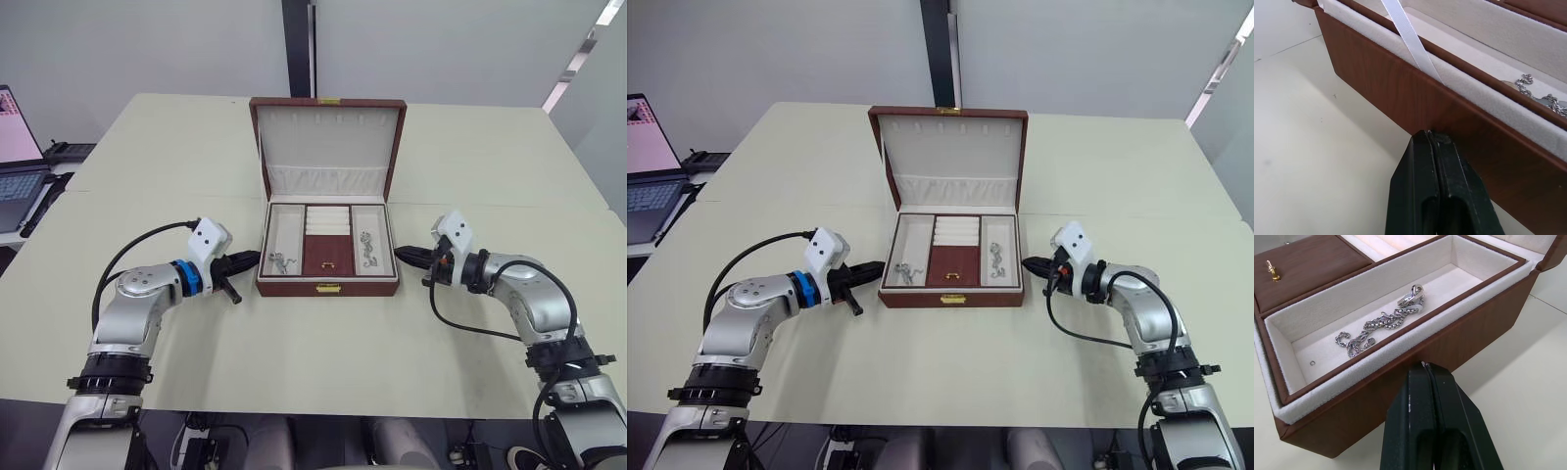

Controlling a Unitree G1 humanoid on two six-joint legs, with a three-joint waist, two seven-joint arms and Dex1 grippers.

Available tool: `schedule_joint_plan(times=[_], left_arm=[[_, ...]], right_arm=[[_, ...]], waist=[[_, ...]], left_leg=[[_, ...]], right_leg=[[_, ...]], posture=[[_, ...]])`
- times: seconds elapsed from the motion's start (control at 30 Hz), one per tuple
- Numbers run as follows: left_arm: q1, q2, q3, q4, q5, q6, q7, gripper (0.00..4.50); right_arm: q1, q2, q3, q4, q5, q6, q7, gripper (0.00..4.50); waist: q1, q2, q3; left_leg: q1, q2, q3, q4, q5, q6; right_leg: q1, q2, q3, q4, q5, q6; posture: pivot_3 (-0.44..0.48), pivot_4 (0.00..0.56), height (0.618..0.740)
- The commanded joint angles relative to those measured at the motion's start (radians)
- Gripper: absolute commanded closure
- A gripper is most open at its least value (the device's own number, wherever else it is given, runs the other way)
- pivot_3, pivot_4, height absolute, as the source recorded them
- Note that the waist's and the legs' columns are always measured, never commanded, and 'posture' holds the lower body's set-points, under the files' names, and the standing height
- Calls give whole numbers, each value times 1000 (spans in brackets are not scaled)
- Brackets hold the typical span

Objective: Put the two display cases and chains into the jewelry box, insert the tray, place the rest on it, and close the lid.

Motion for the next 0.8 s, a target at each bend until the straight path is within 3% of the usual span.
schedule_joint_plan(times=[0.03,0.5,0.8], left_arm=[[38,-5,-28,-143,-74,48,-76,4500],[224,12,-2,-368,-111,164,-73,4500],[320,33,40,-450,-140,201,-60,4500]], right_arm=[[30,17,24,-112,55,33,35,4485],[289,0,-15,-458,155,229,-4,4485],[358,-23,-63,-558,186,288,-43,4485]], waist=[[0,0,0],[0,0,-1],[-2,0,-1]], left_leg=[[0,0,0,0,0,0],[1,0,0,-1,0,0],[1,0,0,-1,0,0]], right_leg=[[0,0,0,0,0,0],[2,0,0,-2,-1,0],[2,0,0,-4,-1,0]], posture=[[0,150,740],[0,150,740],[0,150,740]])
